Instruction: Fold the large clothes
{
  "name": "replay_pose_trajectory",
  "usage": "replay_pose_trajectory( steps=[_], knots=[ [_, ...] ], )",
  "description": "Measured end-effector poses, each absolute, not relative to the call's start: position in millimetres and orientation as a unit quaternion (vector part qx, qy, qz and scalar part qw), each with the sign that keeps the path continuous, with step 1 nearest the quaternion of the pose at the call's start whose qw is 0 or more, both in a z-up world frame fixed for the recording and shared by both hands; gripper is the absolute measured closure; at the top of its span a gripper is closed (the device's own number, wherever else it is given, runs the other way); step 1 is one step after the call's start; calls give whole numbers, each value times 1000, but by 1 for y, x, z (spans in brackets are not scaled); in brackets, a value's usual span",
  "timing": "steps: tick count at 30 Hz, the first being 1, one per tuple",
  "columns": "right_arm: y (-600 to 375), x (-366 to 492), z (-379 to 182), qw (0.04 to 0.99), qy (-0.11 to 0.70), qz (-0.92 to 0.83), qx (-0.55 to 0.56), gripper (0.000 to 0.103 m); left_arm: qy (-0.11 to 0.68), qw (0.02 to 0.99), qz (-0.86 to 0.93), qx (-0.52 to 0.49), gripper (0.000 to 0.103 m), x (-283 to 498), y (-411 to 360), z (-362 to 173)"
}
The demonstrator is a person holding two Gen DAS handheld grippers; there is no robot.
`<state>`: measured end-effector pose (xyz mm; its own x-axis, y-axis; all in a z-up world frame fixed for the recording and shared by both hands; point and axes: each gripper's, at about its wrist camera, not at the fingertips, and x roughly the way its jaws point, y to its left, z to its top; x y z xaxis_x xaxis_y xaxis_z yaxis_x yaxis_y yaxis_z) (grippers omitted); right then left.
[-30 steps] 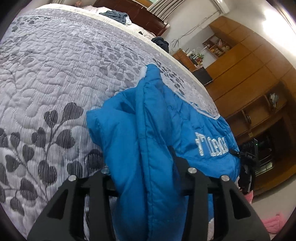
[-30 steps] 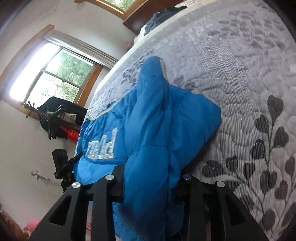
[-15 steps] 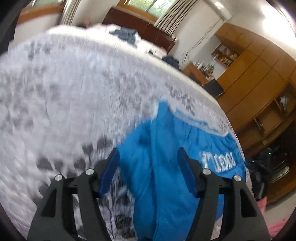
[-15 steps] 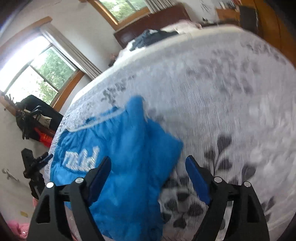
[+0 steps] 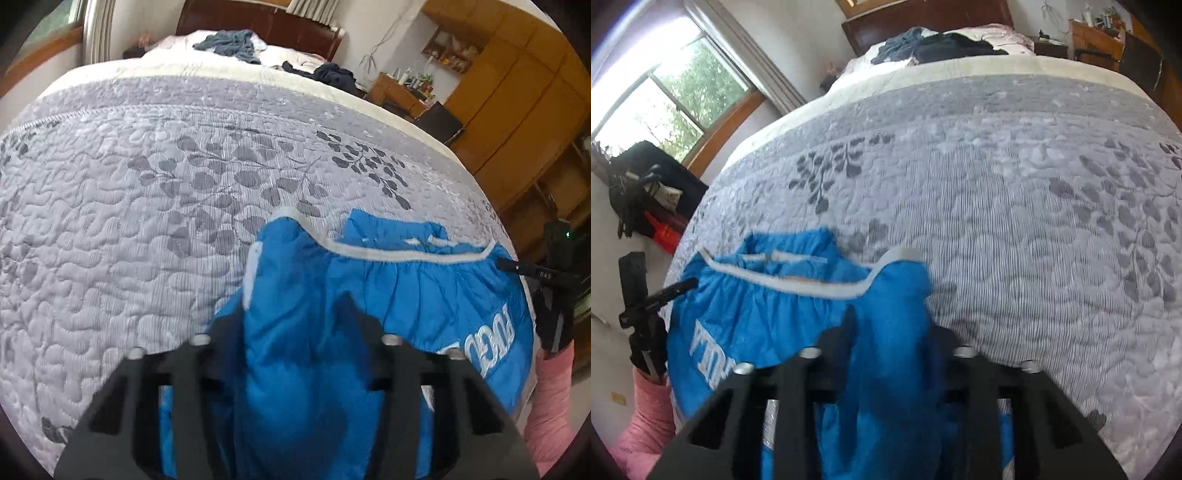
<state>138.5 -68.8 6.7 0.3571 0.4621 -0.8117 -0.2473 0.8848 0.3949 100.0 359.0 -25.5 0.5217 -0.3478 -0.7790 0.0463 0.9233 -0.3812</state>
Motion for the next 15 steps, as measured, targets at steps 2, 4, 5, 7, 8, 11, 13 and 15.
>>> replay_pose_trajectory(
  steps=[2,4,5,7,8,11,13,15],
  knots=[
    [-73,142,15,820,512,225,122,86,461,866,-106,-163,84,102,363,-18],
    [-82,142,23,824,495,236,145,88,445,872,-113,-171,85,102,366,-11],
    [-84,142,25,826,489,236,147,88,443,873,-113,-172,85,102,366,-9],
    [-87,144,20,827,496,222,146,88,445,874,-109,-161,85,104,363,-13],
    [-87,147,13,823,505,214,146,88,450,874,-104,-150,85,107,360,-19],
    [-87,154,-12,813,530,197,139,87,469,864,-98,-154,81,113,360,-40],
    [-87,157,-29,803,543,196,149,82,473,860,-101,-165,77,114,364,-47],
    [-90,158,-33,800,543,198,163,79,474,858,-101,-173,75,113,368,-48]
  ],
)
